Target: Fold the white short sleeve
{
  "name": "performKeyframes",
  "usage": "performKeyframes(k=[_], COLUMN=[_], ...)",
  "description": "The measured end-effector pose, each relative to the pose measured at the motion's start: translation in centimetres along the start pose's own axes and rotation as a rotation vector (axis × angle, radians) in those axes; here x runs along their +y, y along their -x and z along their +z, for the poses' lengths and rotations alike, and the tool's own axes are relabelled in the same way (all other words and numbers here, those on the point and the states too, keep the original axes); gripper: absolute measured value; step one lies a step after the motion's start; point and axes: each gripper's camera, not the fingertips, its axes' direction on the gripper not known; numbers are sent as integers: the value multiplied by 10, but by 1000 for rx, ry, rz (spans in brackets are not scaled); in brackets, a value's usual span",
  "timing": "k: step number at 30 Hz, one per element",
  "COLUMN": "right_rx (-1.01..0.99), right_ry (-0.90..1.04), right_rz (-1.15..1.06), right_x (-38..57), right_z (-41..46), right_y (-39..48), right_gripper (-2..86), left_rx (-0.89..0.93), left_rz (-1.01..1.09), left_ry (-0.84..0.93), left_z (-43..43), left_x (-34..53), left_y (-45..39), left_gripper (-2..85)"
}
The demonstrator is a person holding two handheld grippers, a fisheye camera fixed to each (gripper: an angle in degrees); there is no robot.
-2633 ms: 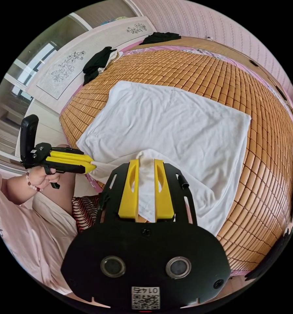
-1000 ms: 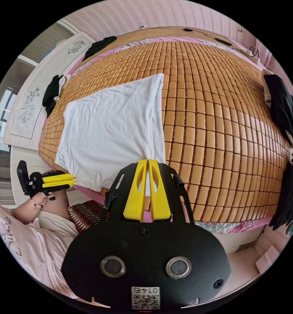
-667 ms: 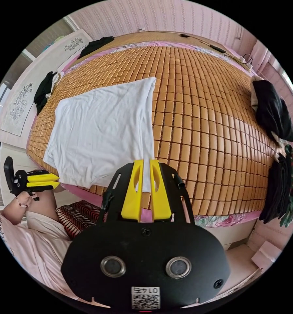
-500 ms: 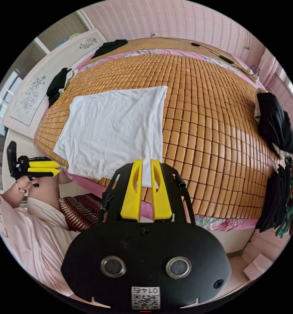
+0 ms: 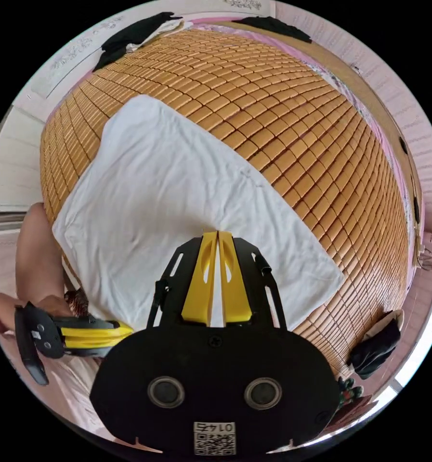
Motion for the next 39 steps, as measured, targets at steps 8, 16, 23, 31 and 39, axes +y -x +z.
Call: performKeyframes(k=[8,16,23,31,39], right_rx=[-124,-37,-35,-116,-209], right_ry=[43,140,92,-279,-111], right_rz=[30,-41,-6,243,640], right_x=[-36,-64,-77,67,298], right_z=[-23,-33,-65,-171,-208], right_y=[-29,-23,-45,-98,-131], right_gripper=[-4,-5,-5,6,106], left_rx=[-3,23,10,74,107], left_rz=[36,20,3,29,114], left_ry=[-5,-17,-24,-162,-240], left_z=[5,13,19,-3,3], left_x=[3,10,19,33,8], left_y=[-11,-15,-22,-27,-50], left_gripper=[-5,-10,-9,28,124])
